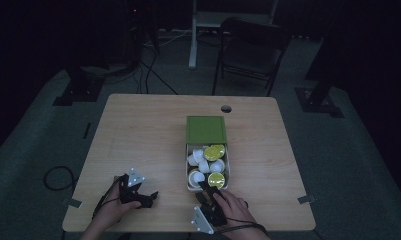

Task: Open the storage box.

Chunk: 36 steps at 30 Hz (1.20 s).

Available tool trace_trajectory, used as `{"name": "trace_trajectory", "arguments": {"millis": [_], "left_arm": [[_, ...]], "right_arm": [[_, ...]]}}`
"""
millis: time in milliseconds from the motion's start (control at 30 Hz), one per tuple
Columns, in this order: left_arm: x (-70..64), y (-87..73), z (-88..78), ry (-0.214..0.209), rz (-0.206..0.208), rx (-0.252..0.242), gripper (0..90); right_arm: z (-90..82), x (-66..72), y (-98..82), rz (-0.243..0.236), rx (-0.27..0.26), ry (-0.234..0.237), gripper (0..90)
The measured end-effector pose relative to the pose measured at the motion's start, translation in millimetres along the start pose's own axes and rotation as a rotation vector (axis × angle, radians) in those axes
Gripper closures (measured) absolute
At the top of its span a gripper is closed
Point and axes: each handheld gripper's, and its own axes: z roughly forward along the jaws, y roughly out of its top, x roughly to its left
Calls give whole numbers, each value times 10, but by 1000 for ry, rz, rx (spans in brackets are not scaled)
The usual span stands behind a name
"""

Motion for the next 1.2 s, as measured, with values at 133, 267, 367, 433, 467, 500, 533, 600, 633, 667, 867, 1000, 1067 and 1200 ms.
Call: {"name": "trace_trajectory", "arguments": {"millis": [133, 267, 367, 433, 467, 500, 533, 600, 633, 667, 867, 1000, 1067, 1200], "left_arm": [[0, 0, 0, 0, 0, 0, 1], [0, 0, 0, 0, 0, 0, 2], [0, 0, 0, 0, 0, 0, 1], [0, 0, 0, 0, 0, 1, 2], [0, 0, 0, 0, 0, 0, 2], [0, 0, 0, 0, 0, 0, 2], [0, 0, -1, 0, 0, 1, 1], [0, 0, 0, 0, 0, 1, 1], [0, 0, 0, 0, 0, 1, 2], [0, 0, 0, 0, 0, 0, 1], [0, 0, 0, 0, 0, 1, 2], [0, 0, 0, 0, 0, 1, 2], [0, 0, 0, 0, 0, 1, 2], [0, 0, 0, 0, 0, 1, 2]], "right_arm": [[-16, -106, -6, 60, -11, -7, 481], [-15, -202, -37, 128, -21, -10, 478], [-8, -267, -73, 198, -26, -24, 487], [-9, -311, -103, 251, -32, -37, 488], [-8, -336, -120, 268, -34, -43, 487], [-9, -356, -137, 288, -36, -49, 487], [-10, -378, -154, 304, -38, -55, 486], [-14, -418, -189, 343, -37, -63, 469], [-13, -439, -208, 365, -40, -66, 468], [-12, -459, -229, 389, -39, -69, 461], [-17, -584, -370, 569, -59, -83, 456], [-30, -662, -465, 644, -58, -125, 456], [-40, -694, -512, 675, -62, -141, 456], [-63, -740, -615, 763, -65, -170, 456]]}}
